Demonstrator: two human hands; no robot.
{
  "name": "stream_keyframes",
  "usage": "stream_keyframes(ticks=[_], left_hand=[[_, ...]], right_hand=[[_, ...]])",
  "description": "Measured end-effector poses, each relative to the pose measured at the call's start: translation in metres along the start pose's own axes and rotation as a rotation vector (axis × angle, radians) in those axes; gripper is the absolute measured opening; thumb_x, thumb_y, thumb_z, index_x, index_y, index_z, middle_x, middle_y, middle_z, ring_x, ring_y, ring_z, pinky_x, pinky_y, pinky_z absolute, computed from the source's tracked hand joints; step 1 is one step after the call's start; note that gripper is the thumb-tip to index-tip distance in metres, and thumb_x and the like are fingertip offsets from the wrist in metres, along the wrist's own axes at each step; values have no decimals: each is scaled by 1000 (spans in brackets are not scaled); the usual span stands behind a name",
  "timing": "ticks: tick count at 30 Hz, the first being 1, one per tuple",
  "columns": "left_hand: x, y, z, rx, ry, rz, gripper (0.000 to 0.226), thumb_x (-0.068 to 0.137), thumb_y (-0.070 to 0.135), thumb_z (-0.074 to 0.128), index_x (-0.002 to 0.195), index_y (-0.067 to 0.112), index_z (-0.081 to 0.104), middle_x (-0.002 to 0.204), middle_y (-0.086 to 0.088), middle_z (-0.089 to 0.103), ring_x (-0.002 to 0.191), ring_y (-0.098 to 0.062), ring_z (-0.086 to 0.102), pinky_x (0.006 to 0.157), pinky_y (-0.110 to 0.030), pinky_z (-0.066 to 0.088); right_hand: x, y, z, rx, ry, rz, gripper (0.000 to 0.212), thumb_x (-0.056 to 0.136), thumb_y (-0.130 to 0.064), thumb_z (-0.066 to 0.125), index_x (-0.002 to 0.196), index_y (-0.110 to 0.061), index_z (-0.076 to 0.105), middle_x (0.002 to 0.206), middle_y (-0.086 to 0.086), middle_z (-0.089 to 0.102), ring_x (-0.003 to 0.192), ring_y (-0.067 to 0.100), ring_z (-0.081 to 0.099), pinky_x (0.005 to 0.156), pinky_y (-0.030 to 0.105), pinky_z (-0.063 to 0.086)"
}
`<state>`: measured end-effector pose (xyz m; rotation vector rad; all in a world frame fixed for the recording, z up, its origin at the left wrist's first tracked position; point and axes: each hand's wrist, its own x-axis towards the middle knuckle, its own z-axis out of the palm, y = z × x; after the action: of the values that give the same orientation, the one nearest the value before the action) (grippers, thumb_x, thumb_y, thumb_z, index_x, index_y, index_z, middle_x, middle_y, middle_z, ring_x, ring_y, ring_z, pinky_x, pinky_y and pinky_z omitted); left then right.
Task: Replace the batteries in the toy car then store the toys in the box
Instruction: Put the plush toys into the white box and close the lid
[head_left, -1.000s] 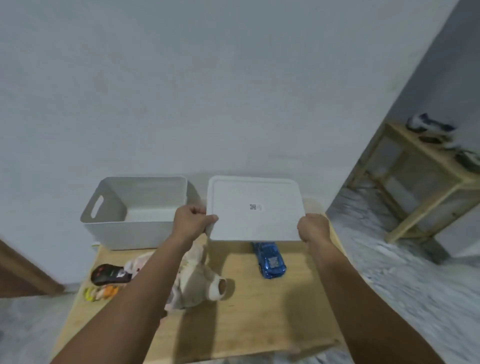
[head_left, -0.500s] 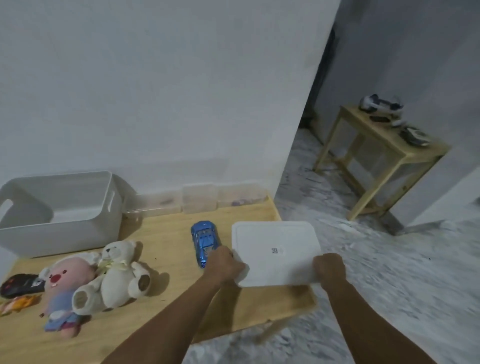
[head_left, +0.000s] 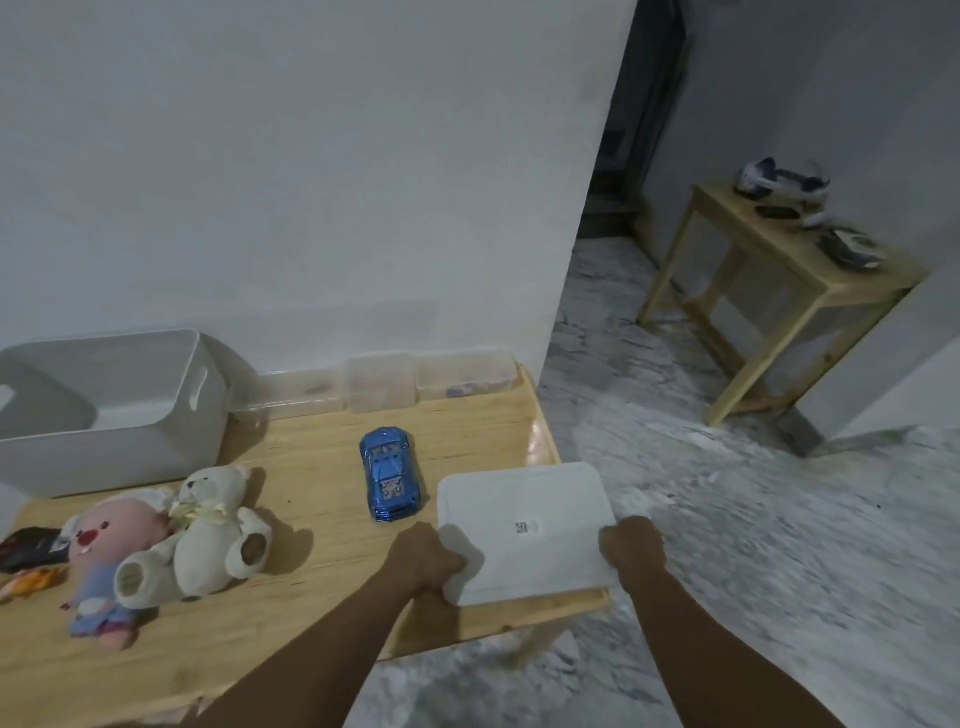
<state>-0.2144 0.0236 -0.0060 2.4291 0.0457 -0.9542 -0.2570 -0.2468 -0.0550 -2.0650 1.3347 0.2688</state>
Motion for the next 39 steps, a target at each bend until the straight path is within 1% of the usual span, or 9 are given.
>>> stream_keyframes(ticks=[3, 6, 12, 17, 25, 28, 34, 37, 39], left_hand=[[-3, 2, -16, 27, -12, -11, 37, 84, 36, 66, 96, 1, 65, 70, -6, 59, 57, -18, 60, 50, -27, 52], [-3, 1, -40, 3, 28, -32, 36, 87, 35, 63, 95, 1, 64, 78, -12, 67, 63, -24, 67, 58, -32, 59], [-3, -19, -121, -45, 93, -49, 42, 82, 37, 71, 99, 1, 60, 86, -13, 70, 59, -23, 69, 51, -29, 57], [-10, -59, -189, -76, 199, -34, 43, 85, 40, 70, 90, -2, 66, 82, -12, 69, 58, -24, 63, 54, -28, 53], [-12, -150, -270, -50, 305, -115, 28, 79, 31, 73, 83, 5, 63, 74, -8, 65, 58, -21, 62, 57, -30, 55], [-11, -188, -281, 83, 321, -153, 30, 77, 31, 73, 91, 8, 61, 93, -10, 65, 72, -21, 60, 59, -28, 49], [6, -252, -267, 203, 248, -200, 52, 66, 42, 65, 107, 11, 59, 111, -11, 62, 106, -29, 61, 89, -39, 53], [14, -261, -250, 308, 233, -142, 44, 68, 48, 44, 92, 14, 60, 101, -12, 64, 100, -34, 58, 90, -45, 49], [16, -262, -242, 281, 268, -160, 48, 69, 47, 44, 101, 14, 58, 106, -14, 61, 103, -36, 53, 91, -48, 47]], right_hand=[[-26, -28, -15, -53, 48, -28, 42, 81, -22, 56, 118, -3, 56, 125, 20, 53, 117, 37, 51, 97, 43, 44], [-42, -60, -19, -50, 58, -173, 42, 80, -19, 54, 121, -7, 56, 129, 18, 50, 117, 37, 49, 96, 41, 45], [-86, -141, 1, 77, -90, -440, 33, 80, -11, 62, 112, -7, 66, 121, 11, 63, 112, 32, 58, 92, 34, 49], [-134, -210, 43, 141, -295, -595, 15, 75, -13, 73, 89, -15, 69, 95, 1, 61, 91, 19, 59, 78, 31, 49], [-227, -297, 121, 83, -460, -763, 32, 76, -17, 77, 104, -2, 68, 107, 13, 68, 104, 29, 63, 93, 41, 52], [-257, -306, 153, -32, -517, -805, 31, 78, -17, 75, 105, -5, 67, 99, 9, 67, 96, 26, 64, 86, 37, 53], [-298, -301, 221, -467, -448, -886, 51, 81, -32, 67, 129, -15, 56, 129, 6, 59, 116, 27, 58, 90, 31, 48], [-309, -294, 247, -593, -360, -873, 53, 82, -41, 65, 129, -22, 50, 126, 5, 59, 114, 28, 57, 86, 34, 47], [-313, -290, 260, -650, -312, -870, 53, 82, -41, 65, 129, -24, 46, 125, 5, 58, 114, 28, 57, 86, 36, 47]])
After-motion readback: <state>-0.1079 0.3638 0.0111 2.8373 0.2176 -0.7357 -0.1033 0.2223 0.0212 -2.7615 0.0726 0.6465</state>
